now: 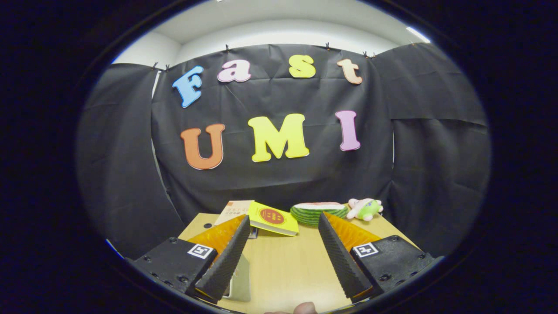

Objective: Open the storage box then place both shoes into the box .Put the left shoe in first, then the right shoe, with the right side of both shoes facing outward in a uniform manner.

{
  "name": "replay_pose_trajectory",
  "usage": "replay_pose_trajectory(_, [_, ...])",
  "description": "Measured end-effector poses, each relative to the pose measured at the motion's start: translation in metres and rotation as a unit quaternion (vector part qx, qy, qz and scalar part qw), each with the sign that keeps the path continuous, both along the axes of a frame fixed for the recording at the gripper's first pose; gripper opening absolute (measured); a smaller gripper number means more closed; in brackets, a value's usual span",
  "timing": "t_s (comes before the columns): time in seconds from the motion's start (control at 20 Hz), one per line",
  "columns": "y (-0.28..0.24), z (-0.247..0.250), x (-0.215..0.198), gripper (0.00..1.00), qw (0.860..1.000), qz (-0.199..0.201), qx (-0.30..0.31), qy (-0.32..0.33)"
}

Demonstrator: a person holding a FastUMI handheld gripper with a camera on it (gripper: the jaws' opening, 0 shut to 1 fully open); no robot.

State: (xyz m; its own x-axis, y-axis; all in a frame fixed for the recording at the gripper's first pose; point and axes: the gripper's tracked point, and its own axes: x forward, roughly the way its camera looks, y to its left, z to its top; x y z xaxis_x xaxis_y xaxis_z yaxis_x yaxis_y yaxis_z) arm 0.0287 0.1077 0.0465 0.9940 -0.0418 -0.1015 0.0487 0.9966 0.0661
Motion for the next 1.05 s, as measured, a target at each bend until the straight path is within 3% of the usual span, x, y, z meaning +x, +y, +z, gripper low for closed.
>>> replay_pose_trajectory(1.05, [0.018,0.007,0.016,1.00,0.999,0.044,-0.017,-0.014])
